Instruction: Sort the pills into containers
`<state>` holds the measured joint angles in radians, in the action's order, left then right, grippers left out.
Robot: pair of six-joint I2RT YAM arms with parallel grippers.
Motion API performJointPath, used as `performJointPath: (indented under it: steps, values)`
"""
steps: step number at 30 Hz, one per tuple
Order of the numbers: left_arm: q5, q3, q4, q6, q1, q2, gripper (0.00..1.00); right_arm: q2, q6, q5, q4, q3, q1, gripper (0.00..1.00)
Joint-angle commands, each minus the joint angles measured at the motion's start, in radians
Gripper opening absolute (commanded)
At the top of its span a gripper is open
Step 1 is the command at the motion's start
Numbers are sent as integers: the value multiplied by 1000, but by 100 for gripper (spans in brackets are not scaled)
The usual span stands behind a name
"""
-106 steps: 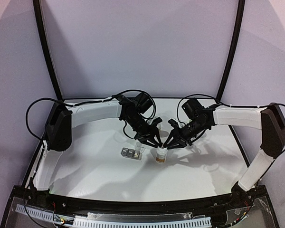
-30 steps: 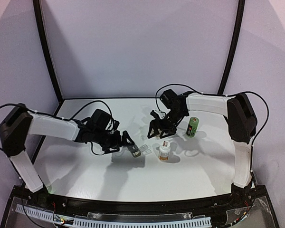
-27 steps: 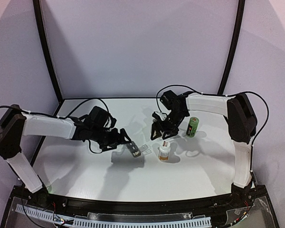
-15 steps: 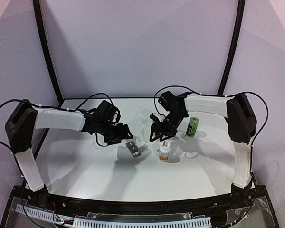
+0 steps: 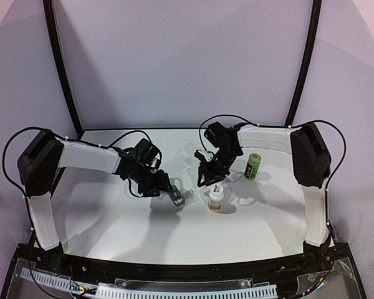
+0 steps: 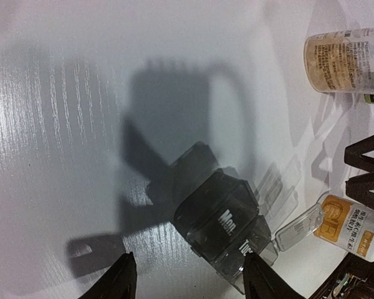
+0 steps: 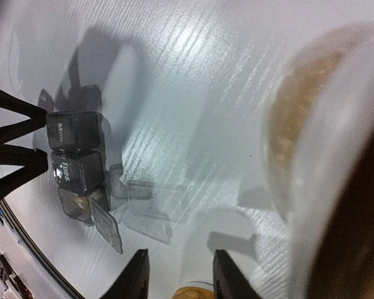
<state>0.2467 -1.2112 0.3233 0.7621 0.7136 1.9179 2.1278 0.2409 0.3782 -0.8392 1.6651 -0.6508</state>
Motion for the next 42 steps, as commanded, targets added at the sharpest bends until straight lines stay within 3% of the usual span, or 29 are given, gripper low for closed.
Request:
performJointPath:
  steps: [1,11,28,35,42]
  values:
    - [31,-40,41,-19,-2,26,58,57,8,35,-22,34,-30,29]
    - [32,-83,98,-28,-1,62,52,91,25,99,-25,48,-37,0]
    - [40,-108,155,-28,4,90,46,95,38,239,41,56,-54,0]
    - [31,-119,187,-23,14,101,39,88,58,294,85,60,-66,0]
    - [35,-120,203,-20,20,106,39,102,74,300,101,61,-84,7]
